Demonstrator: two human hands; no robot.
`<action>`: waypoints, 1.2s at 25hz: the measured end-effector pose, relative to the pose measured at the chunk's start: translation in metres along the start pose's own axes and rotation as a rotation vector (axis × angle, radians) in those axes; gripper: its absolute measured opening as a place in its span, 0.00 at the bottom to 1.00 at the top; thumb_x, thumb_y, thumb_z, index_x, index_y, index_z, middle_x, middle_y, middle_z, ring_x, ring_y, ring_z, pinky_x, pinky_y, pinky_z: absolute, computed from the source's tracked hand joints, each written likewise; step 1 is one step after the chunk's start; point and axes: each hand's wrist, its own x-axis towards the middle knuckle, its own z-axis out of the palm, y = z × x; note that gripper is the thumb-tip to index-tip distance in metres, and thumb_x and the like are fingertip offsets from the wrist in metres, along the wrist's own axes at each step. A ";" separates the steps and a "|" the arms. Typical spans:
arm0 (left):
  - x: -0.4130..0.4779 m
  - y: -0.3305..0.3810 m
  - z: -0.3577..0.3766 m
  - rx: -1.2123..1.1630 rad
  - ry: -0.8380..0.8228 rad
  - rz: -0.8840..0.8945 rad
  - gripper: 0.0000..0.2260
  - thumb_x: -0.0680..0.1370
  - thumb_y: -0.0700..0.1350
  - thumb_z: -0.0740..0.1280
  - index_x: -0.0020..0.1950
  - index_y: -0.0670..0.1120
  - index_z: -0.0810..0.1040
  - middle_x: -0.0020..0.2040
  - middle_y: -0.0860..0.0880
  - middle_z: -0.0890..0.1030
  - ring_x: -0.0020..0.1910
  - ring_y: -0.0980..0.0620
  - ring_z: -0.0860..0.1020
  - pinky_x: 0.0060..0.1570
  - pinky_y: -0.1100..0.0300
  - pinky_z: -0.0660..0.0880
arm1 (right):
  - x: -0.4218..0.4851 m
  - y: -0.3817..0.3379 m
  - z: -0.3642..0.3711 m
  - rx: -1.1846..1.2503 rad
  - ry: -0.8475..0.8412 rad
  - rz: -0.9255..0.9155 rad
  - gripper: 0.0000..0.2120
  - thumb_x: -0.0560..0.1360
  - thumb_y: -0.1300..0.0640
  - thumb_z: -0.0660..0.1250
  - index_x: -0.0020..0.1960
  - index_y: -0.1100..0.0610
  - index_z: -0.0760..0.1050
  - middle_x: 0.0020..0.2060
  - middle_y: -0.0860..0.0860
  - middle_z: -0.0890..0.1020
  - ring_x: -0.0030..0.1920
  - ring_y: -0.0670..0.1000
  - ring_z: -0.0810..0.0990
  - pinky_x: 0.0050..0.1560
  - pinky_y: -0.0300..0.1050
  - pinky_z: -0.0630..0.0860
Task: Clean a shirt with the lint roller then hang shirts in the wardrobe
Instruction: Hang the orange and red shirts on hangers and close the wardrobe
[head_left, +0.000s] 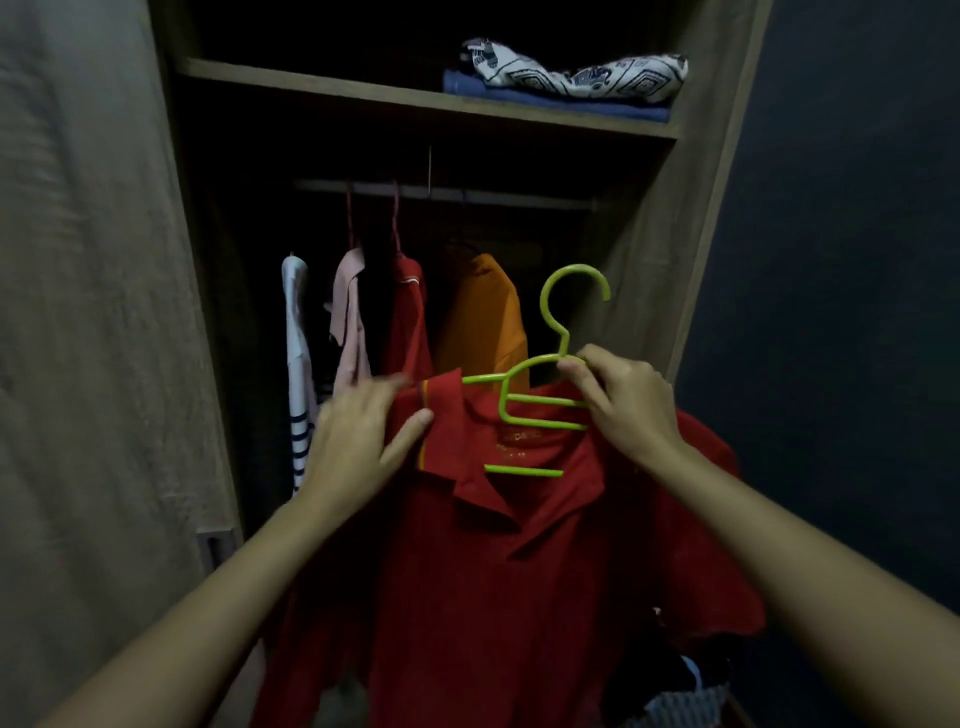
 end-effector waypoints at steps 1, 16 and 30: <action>0.002 -0.004 -0.001 -0.007 -0.052 0.058 0.25 0.75 0.65 0.52 0.57 0.49 0.74 0.51 0.48 0.80 0.51 0.46 0.79 0.45 0.53 0.73 | 0.001 -0.005 0.002 -0.009 -0.013 -0.024 0.18 0.75 0.37 0.54 0.42 0.49 0.73 0.28 0.43 0.74 0.34 0.45 0.76 0.32 0.43 0.69; 0.028 -0.060 -0.048 -0.623 -0.193 -0.148 0.06 0.71 0.55 0.66 0.38 0.64 0.82 0.34 0.67 0.80 0.38 0.72 0.76 0.40 0.77 0.70 | 0.005 0.037 -0.006 0.587 -0.380 0.238 0.12 0.79 0.52 0.57 0.47 0.46 0.79 0.40 0.42 0.84 0.43 0.38 0.80 0.45 0.30 0.73; 0.033 0.029 -0.019 -0.174 -0.039 -0.103 0.09 0.75 0.53 0.66 0.43 0.48 0.80 0.38 0.45 0.83 0.41 0.43 0.81 0.39 0.55 0.73 | 0.029 -0.034 0.032 0.684 -0.460 0.543 0.12 0.80 0.58 0.57 0.62 0.59 0.65 0.45 0.51 0.80 0.30 0.40 0.79 0.36 0.33 0.73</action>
